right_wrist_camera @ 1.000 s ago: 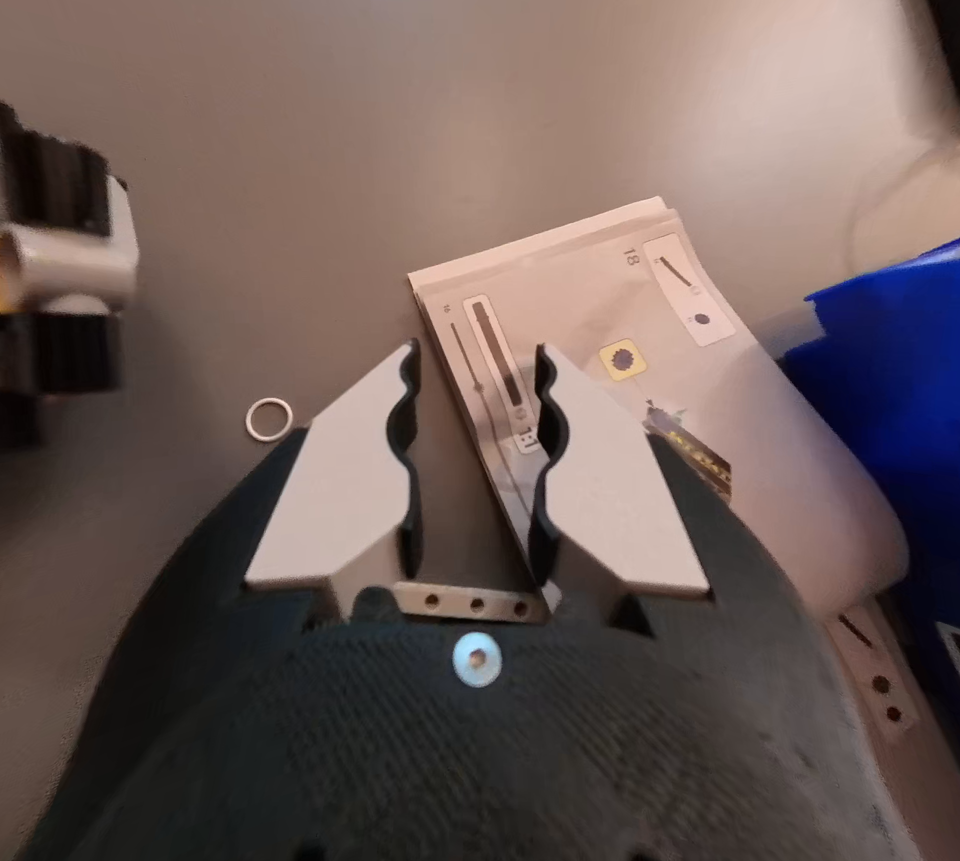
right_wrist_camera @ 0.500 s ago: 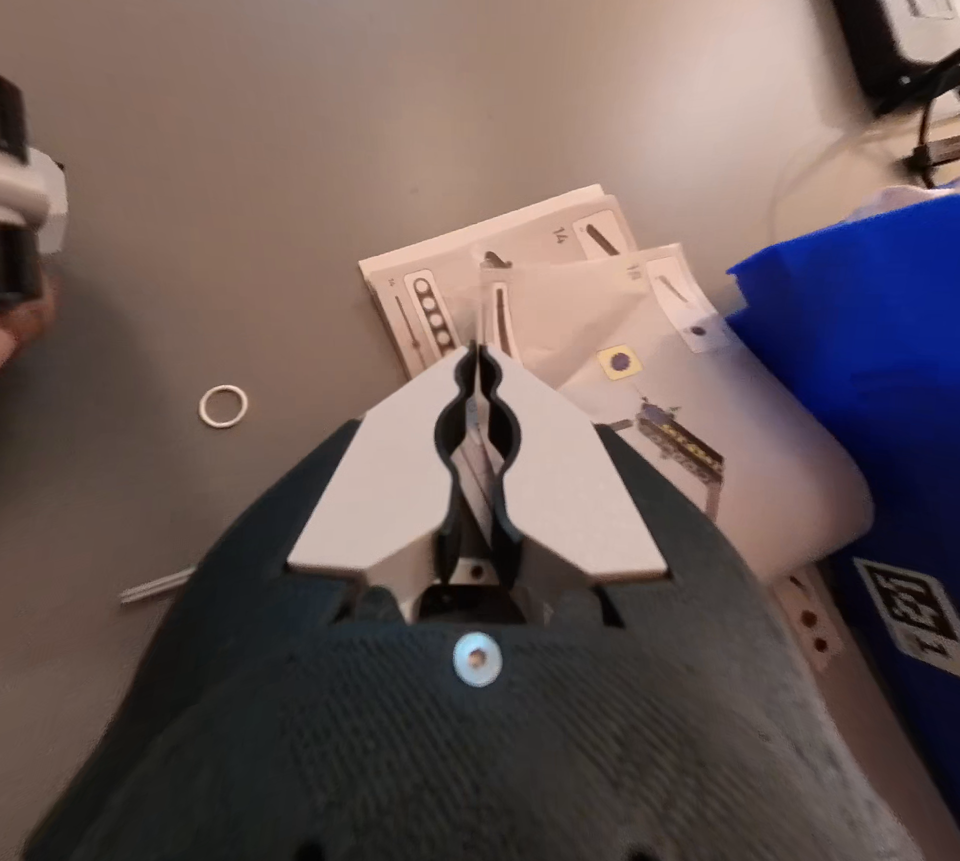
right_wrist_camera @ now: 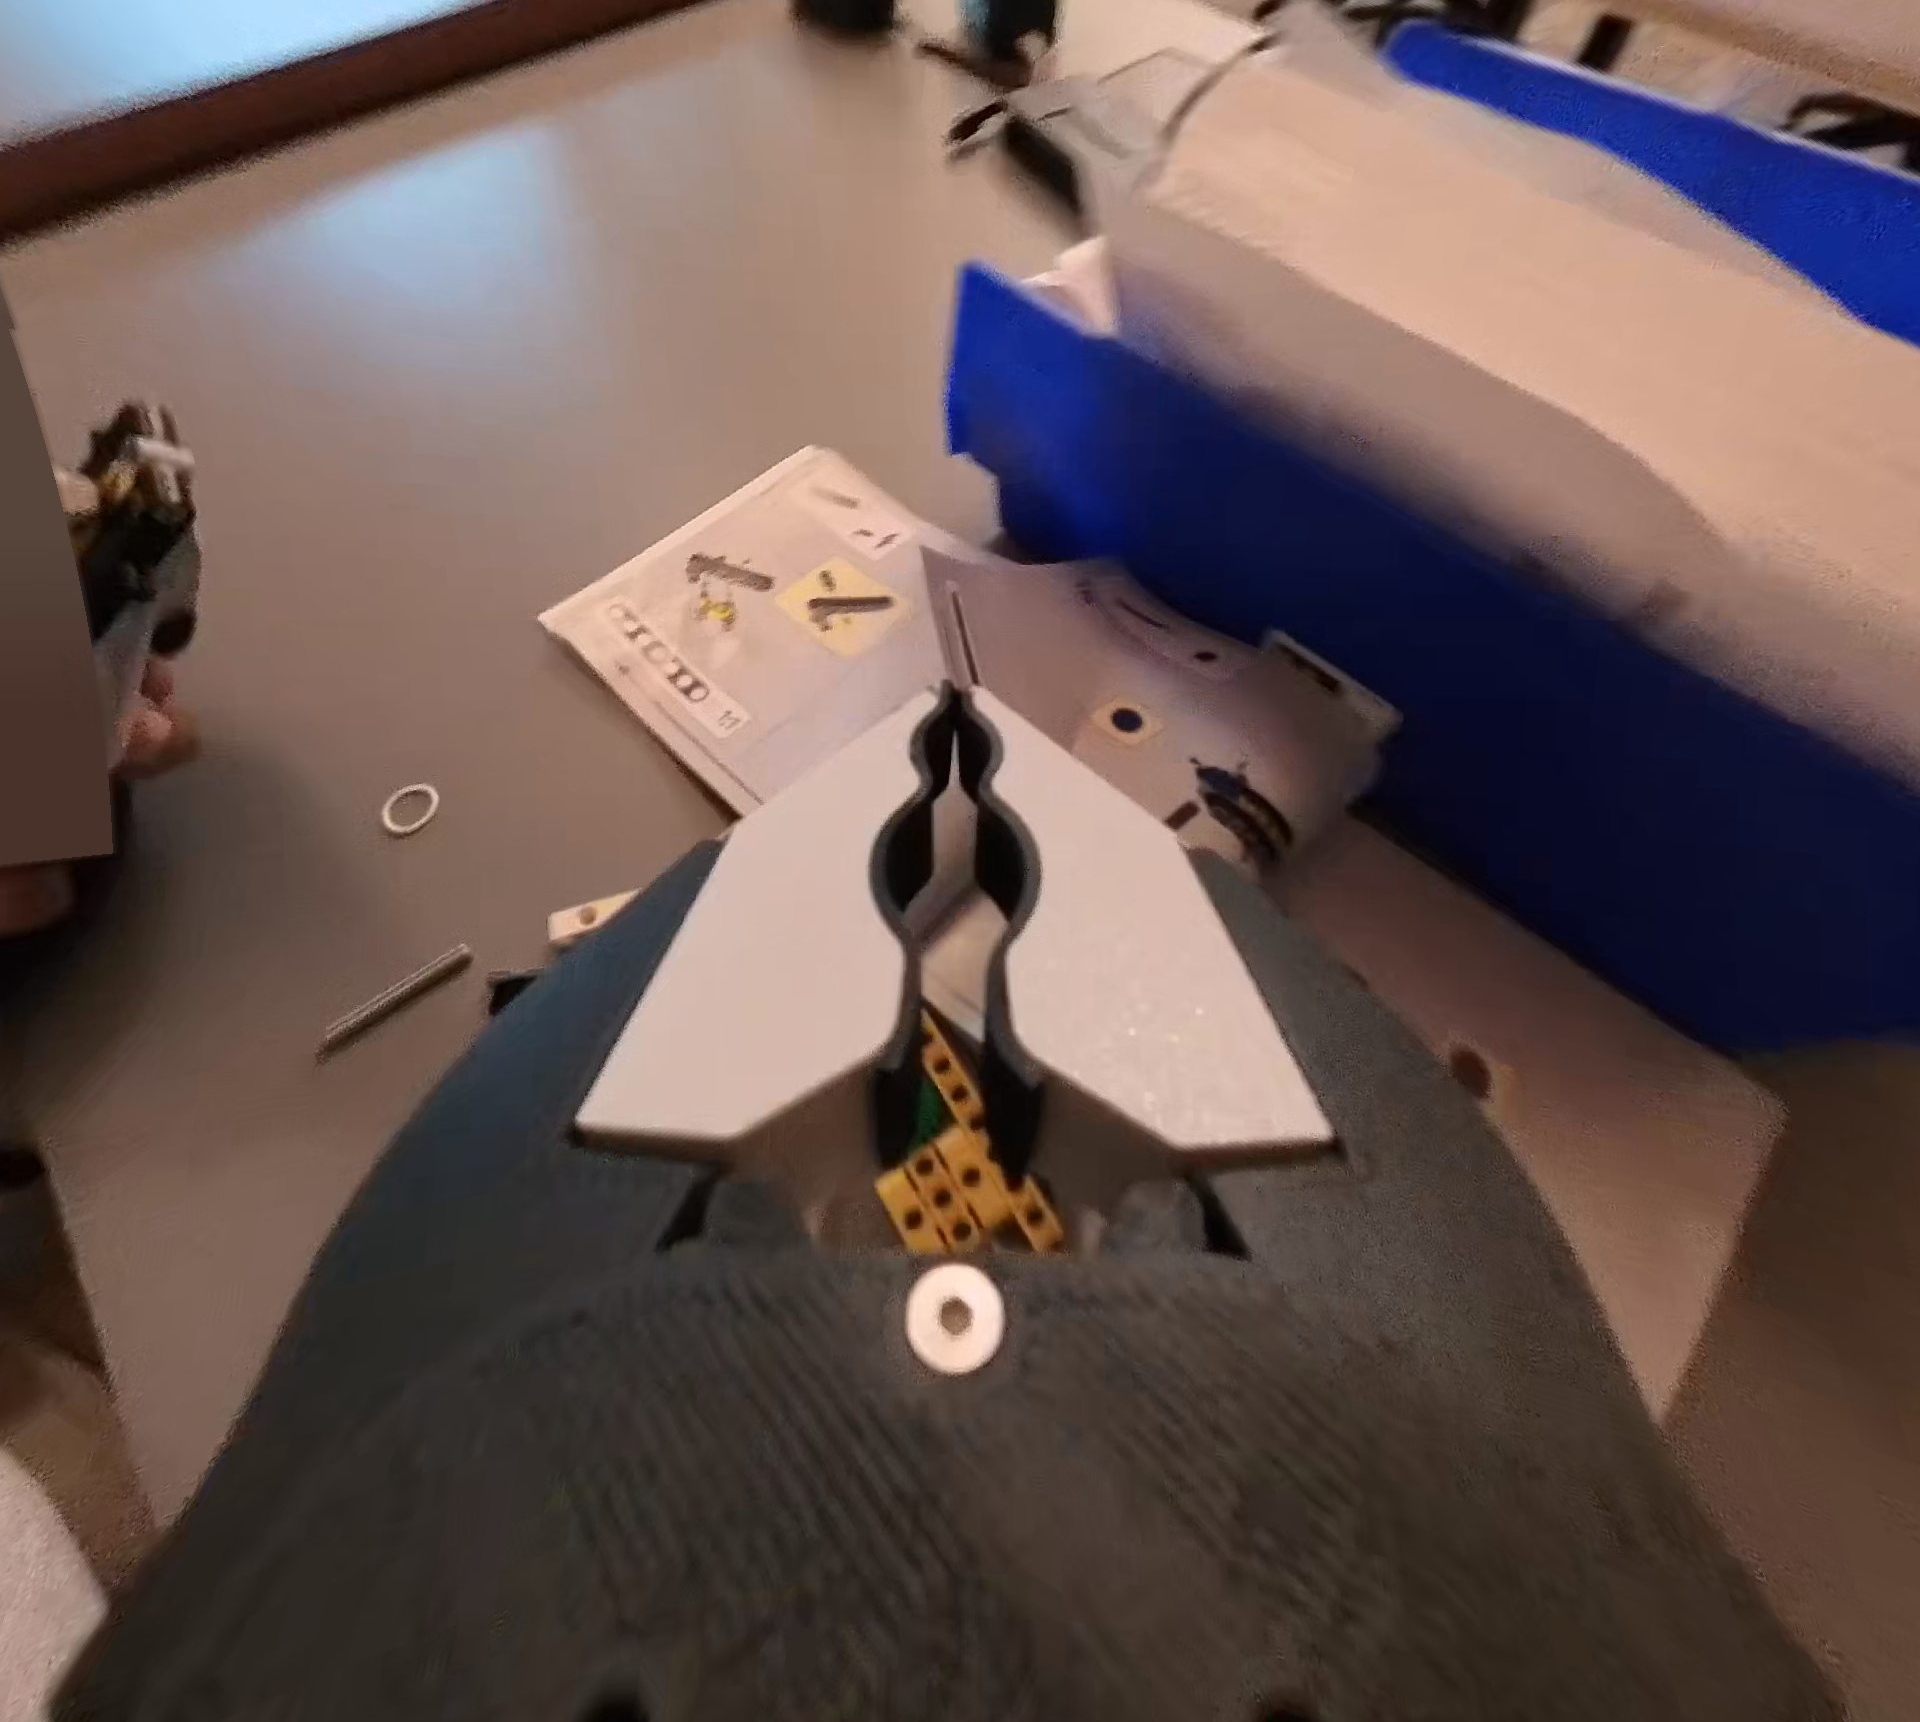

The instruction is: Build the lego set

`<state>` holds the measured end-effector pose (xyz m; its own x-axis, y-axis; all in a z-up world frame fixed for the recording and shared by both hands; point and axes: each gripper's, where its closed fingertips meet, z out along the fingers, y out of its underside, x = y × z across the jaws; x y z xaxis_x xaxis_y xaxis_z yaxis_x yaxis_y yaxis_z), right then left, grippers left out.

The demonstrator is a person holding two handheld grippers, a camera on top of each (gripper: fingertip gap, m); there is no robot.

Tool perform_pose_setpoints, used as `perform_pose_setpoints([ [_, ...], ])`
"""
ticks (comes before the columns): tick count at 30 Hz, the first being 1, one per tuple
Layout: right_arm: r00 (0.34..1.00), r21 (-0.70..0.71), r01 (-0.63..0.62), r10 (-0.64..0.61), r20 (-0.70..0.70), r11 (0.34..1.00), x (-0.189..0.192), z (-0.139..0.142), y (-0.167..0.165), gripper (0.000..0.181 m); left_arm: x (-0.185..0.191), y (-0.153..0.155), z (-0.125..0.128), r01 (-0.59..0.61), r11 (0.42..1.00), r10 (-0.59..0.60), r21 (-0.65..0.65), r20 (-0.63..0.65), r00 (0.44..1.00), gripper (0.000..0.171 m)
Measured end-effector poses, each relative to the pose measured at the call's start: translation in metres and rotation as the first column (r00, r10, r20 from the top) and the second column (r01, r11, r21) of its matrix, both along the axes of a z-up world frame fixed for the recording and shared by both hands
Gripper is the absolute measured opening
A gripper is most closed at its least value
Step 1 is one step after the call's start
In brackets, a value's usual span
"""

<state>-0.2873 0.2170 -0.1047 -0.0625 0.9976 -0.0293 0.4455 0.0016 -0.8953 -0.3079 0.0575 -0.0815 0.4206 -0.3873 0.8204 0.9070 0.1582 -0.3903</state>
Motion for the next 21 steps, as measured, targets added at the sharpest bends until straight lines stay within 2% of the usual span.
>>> perform_pose_setpoints([
  [2, 0.995, -0.077, 0.082, -0.086, -0.045, 0.994, 0.020, 0.004, 0.025, 0.000, 0.001, 0.001, 0.000, 0.002, 1.000, -0.002, -0.001, -0.001, 1.000, 0.005],
  [6, 0.976, -0.245, 0.199, -0.214, -0.035, 0.949, 0.053, -0.014, 0.062, 0.000, 0.002, 0.002, 0.000, 0.003, 1.000, -0.003, -0.007, -0.008, 1.000, 0.005],
  [12, 0.957, -0.469, 0.226, -0.284, -0.056, 0.854, 0.071, -0.024, 0.082, 0.000, 0.004, 0.003, -0.001, 0.000, 1.000, 0.000, -0.021, -0.024, 1.000, 0.005],
  [21, 0.958, -0.486, 0.215, -0.281, -0.065, 0.847, 0.075, -0.023, 0.082, 0.000, 0.005, 0.005, -0.002, -0.001, 0.999, 0.000, -0.032, -0.036, 0.999, 0.005],
])
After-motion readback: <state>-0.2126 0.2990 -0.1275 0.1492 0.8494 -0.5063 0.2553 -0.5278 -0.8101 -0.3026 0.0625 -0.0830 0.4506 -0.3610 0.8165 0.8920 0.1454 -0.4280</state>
